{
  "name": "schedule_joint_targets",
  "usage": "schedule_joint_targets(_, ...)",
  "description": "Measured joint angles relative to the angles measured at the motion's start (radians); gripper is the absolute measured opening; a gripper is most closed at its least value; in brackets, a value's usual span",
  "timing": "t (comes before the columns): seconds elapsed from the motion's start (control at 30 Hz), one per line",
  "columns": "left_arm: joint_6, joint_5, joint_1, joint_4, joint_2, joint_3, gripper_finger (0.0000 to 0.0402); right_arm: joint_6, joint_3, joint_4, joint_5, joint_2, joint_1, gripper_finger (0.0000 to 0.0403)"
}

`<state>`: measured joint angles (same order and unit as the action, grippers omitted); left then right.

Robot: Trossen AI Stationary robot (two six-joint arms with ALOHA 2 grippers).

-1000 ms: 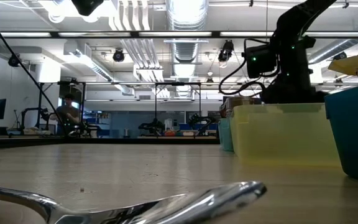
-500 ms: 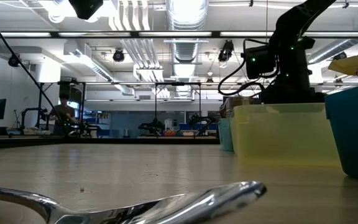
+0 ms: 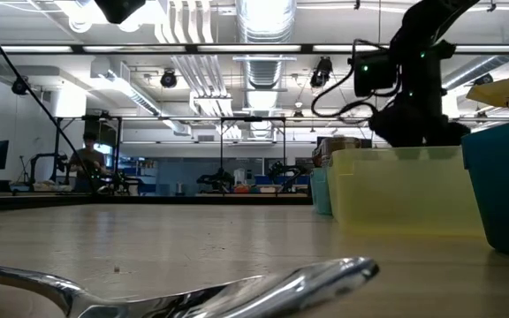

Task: Pick & Place Food Item
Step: Put the silver spoon into the yellow bin

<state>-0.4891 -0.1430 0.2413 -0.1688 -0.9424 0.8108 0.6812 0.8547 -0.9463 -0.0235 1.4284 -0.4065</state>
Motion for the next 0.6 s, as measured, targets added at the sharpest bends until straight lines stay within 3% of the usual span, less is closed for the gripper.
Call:
schedule_joint_targets(0.3, -0.285, -0.200, 0.002, 0.091, -0.039, 0.000, 0.0377, 0.095, 0.000, -0.015, 0.000, -0.179, 0.069, 0.0367)
schedule_joint_targets(0.47, -0.315, -0.331, 0.007, 0.231, -0.090, -0.001, 0.0377, 0.145, 0.000, -0.006, 0.000, -0.277, 0.145, 0.0367)
schedule_joint_targets(0.6, -0.297, -0.354, 0.007, 0.303, -0.103, 0.000, 0.0377, 0.186, 0.000, 0.039, -0.001, -0.338, 0.238, 0.0367)
